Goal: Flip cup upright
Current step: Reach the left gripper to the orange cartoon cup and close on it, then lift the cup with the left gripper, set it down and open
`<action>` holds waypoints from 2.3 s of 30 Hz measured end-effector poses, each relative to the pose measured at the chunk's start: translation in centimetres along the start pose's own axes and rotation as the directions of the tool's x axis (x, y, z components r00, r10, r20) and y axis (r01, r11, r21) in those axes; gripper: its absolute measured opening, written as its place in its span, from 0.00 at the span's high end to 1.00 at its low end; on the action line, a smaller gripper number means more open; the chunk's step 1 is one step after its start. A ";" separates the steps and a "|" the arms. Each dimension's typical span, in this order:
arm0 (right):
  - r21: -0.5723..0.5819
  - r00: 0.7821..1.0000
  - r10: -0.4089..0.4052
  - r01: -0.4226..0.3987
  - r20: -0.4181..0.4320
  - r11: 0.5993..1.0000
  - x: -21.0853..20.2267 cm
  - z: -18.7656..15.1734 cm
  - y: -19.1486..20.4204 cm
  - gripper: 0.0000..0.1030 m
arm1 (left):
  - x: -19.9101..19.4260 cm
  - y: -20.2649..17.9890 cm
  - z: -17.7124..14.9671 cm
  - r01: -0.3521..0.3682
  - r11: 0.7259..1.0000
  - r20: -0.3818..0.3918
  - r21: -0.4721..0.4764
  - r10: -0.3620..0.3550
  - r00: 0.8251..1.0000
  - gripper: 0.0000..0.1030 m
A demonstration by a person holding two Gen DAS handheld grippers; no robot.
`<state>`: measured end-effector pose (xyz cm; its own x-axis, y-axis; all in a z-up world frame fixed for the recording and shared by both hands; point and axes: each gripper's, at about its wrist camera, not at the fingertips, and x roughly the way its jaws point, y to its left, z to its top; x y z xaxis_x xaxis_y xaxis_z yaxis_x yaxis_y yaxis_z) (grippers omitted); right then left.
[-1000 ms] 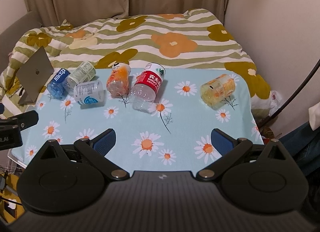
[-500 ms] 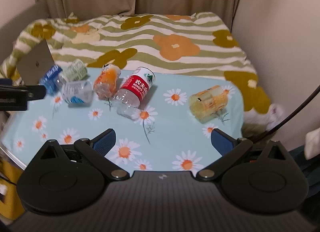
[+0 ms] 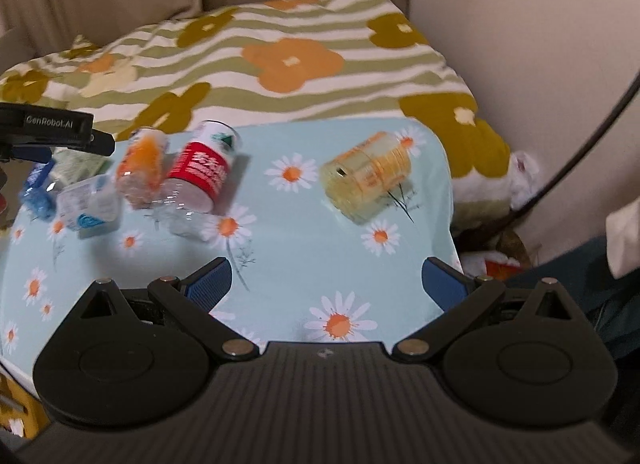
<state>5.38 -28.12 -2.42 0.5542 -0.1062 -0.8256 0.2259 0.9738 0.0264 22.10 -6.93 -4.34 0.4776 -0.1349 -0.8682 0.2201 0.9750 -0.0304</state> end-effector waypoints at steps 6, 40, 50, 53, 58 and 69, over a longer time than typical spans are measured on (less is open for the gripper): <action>0.081 0.998 -0.038 0.042 -0.043 0.996 1.9 0.3 -0.1 0.00 | 5.4 0.7 2.4 0.034 0.999 -0.124 0.007 -0.033 0.992 0.08; 0.110 0.996 -0.078 0.082 -0.040 0.990 1.3 0.5 1.4 0.00 | 4.7 0.9 1.7 0.111 0.993 -0.122 0.030 -0.107 0.987 0.36; 0.024 0.999 0.008 -0.009 0.042 1.000 -2.4 -0.8 0.5 0.00 | -2.6 -0.2 -3.1 0.102 0.995 -0.038 -0.015 -0.103 0.994 0.36; -0.009 0.998 0.040 -0.039 0.050 0.999 -3.0 -1.8 0.1 0.00 | -4.0 -0.5 -5.5 0.093 0.995 -0.034 -0.028 -0.094 0.995 0.36; -0.061 0.995 0.097 -0.095 0.032 0.994 -2.9 -4.0 -0.1 0.00 | -4.5 -1.7 -9.9 0.060 0.998 -0.060 -0.028 -0.062 0.996 0.35; -0.073 0.987 0.151 -0.155 -0.062 0.985 -0.1 -7.8 -0.3 0.00 | -0.7 -4.0 -15.3 0.062 0.997 -0.138 0.038 -0.056 0.989 0.35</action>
<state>-1.03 -26.83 -6.76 0.5308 0.0546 -0.8457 0.0784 0.9905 0.1131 7.87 -8.02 -11.18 0.3426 -0.1636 -0.9251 0.2813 0.9574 -0.0651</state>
